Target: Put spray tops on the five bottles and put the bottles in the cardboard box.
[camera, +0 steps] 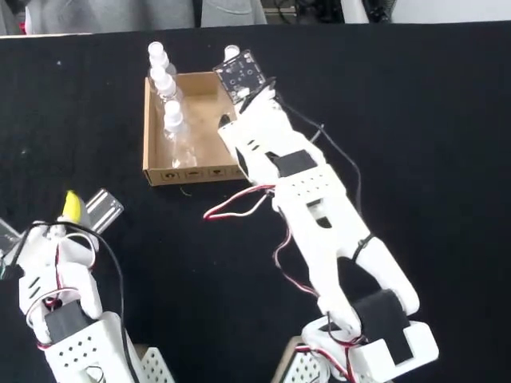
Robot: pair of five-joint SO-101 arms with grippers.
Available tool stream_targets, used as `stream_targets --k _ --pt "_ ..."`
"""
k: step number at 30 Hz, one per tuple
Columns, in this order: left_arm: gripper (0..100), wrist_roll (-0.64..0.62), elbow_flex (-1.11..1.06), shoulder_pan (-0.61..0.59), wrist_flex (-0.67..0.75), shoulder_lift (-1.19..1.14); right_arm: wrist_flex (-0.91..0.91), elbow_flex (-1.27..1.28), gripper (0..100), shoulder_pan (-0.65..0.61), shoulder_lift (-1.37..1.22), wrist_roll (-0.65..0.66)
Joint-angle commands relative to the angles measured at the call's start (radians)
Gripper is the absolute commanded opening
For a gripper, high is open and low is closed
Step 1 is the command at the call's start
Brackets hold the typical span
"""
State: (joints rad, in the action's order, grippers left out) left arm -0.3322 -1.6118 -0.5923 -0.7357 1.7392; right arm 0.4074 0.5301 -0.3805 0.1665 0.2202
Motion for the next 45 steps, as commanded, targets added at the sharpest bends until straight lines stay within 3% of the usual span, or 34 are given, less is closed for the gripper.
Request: stream_targets --k 1,15,21,45 --pt "23 0.055 0.082 -0.013 0.018 0.011 0.005 -0.01 28.9 -0.023 0.062 -0.006" --pt "23 0.163 0.211 0.042 -0.13 0.0 0.005 -0.01 28.9 -0.023 0.061 -0.006" --pt "23 0.18 0.231 0.042 -0.129 -0.041 0.005 -0.01 28.9 -0.023 0.061 -0.006" --pt "23 0.133 0.685 0.033 -0.126 -1.003 0.005 -0.012 28.9 -0.023 0.061 0.0"
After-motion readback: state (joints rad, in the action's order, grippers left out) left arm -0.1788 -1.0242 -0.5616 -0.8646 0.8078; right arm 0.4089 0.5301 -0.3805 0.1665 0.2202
